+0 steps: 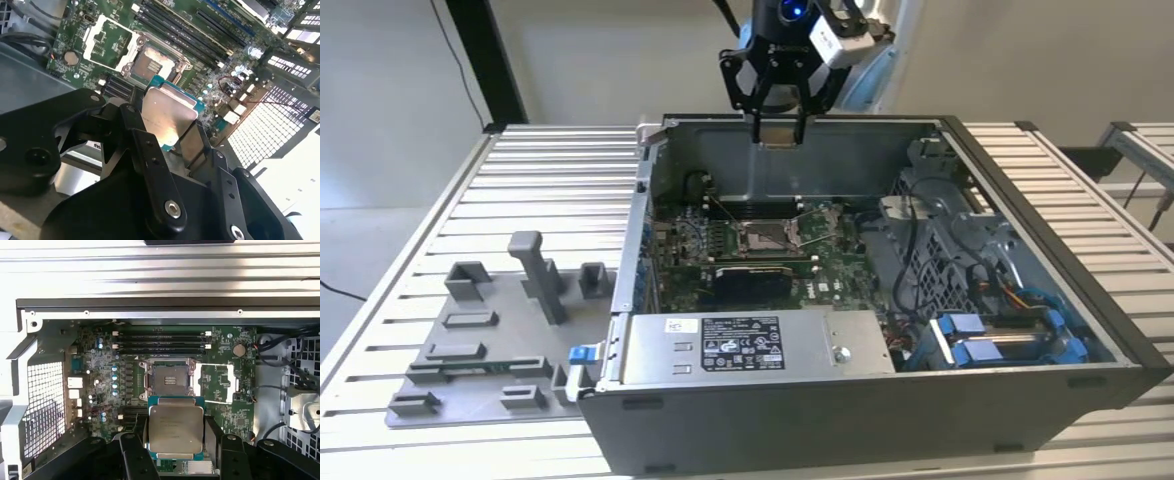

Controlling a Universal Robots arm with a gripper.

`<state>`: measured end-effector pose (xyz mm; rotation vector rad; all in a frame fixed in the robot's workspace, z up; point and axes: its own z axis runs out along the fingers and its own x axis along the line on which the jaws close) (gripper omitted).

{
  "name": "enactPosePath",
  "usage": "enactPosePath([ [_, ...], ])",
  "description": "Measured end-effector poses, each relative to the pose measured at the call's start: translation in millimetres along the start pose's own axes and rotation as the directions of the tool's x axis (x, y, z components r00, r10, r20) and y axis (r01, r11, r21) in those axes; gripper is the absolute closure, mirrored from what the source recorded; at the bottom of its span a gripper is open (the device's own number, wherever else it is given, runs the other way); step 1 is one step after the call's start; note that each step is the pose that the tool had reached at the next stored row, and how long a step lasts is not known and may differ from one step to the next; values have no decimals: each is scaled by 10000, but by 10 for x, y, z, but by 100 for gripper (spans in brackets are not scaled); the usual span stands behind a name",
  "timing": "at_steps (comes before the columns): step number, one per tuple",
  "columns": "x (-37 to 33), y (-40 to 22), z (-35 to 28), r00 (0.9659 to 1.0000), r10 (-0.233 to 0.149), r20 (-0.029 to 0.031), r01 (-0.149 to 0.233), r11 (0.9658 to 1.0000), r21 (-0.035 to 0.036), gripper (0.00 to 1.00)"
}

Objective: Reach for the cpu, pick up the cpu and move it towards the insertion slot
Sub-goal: 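Pick up the cpu and move it towards the insertion slot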

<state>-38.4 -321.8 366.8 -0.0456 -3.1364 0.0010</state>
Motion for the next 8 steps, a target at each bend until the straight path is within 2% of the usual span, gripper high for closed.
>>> enactPosePath([
  [8,0,0,1,10000,0,0,0,10000,1,100],
])
